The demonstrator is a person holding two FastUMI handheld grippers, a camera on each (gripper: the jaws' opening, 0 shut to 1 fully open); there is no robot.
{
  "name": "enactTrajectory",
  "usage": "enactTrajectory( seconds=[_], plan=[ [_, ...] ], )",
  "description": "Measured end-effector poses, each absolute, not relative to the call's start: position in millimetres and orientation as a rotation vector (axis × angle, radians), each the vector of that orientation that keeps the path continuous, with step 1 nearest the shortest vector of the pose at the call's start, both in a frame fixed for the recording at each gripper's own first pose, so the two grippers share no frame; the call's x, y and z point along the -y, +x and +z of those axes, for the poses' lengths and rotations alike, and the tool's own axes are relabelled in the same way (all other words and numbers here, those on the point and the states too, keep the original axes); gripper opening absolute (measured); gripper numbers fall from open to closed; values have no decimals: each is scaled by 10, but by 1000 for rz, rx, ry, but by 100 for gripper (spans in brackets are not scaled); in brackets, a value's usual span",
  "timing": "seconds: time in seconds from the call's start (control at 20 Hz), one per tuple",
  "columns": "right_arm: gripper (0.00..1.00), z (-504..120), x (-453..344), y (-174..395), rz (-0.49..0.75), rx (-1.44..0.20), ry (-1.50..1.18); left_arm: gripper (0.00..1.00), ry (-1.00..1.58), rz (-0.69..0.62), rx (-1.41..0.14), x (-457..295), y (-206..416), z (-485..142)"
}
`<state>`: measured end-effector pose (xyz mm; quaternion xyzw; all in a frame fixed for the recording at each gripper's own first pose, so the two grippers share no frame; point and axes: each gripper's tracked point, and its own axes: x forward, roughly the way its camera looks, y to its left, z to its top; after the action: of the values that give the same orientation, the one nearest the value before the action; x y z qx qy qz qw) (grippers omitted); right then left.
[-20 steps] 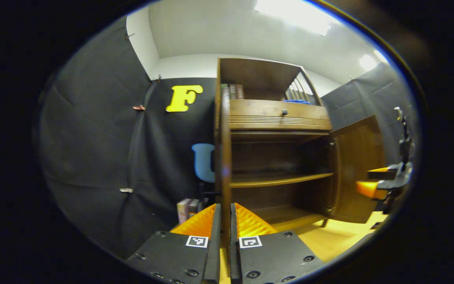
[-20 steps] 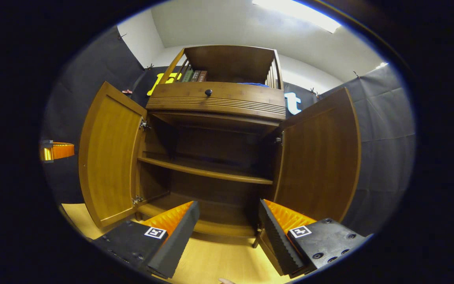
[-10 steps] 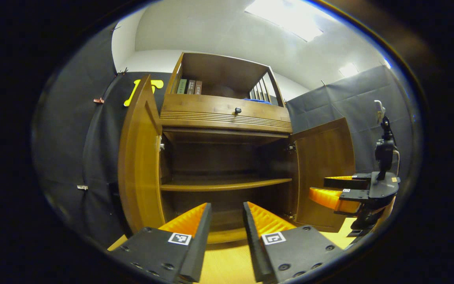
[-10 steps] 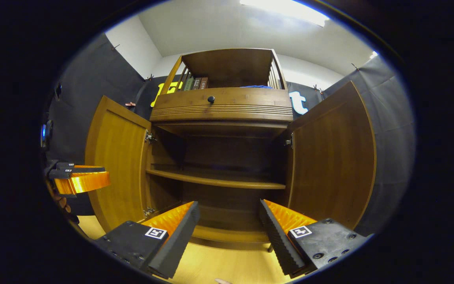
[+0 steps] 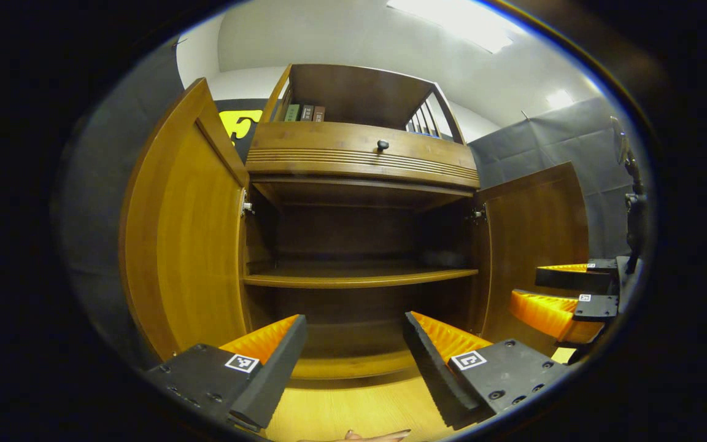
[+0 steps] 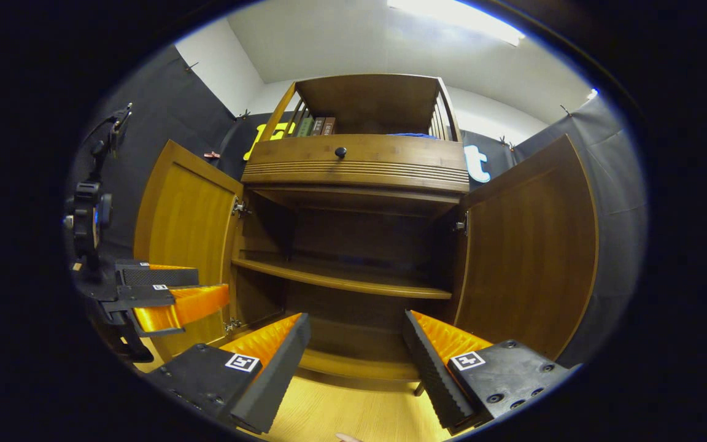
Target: Open the right door of the double-door shoe cabinet with the right hand, and open the left door with the left hand.
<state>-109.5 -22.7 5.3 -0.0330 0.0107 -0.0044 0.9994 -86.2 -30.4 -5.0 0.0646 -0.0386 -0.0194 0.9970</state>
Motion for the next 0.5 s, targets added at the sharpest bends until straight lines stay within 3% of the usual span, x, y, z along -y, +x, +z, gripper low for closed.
enactTrajectory(
  seconds=[0.5],
  plan=[
    [96, 33, 325, -1048, -7, -36, -64, 98, 140, -81, 113, 556, -725, -26]
  ],
)
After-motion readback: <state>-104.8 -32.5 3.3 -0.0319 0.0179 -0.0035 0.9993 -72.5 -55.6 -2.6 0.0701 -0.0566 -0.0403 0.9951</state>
